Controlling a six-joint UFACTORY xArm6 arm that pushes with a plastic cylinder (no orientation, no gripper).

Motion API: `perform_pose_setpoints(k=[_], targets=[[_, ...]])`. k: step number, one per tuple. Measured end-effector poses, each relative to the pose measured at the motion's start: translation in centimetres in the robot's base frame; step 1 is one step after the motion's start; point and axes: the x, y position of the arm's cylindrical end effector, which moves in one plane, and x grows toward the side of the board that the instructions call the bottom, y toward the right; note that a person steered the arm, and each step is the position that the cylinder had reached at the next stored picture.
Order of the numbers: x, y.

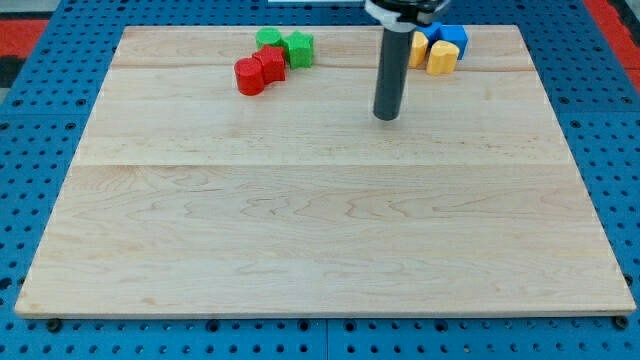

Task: Move the arm to the bottom of the yellow heart

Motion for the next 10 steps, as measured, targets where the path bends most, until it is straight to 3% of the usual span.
perform_pose_setpoints(k=[8, 10], targets=[[-1.7, 0.5], [-2.3, 5.2]])
